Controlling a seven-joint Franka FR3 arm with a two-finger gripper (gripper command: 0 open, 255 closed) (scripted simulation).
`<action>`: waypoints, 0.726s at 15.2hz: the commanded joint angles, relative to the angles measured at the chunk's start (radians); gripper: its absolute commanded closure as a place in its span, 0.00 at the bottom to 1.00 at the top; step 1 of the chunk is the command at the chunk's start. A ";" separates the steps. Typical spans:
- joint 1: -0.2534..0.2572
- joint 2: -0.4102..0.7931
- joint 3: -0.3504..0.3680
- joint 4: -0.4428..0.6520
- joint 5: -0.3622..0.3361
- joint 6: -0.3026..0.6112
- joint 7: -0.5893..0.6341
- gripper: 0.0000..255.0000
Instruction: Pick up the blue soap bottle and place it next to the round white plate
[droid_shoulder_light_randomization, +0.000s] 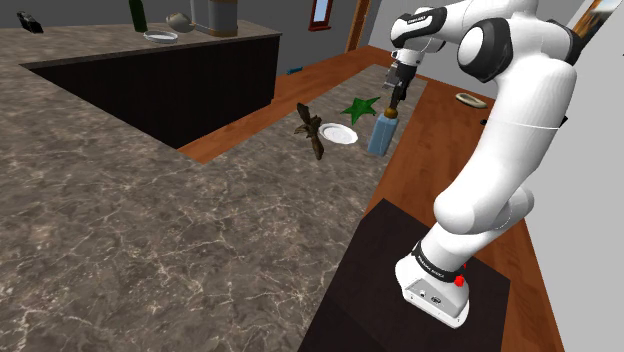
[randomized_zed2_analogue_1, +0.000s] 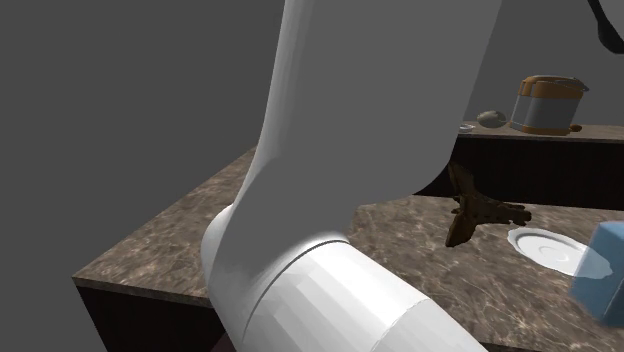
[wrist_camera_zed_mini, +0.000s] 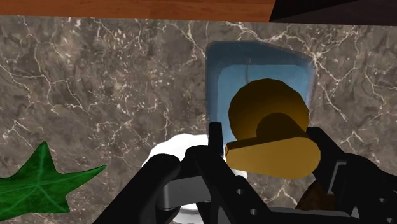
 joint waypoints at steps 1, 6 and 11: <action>-0.001 0.004 0.000 -0.021 0.002 0.025 -0.003 1.00; -0.001 0.013 0.001 -0.052 0.005 0.064 -0.005 1.00; -0.001 0.013 0.001 -0.052 0.005 0.064 -0.005 1.00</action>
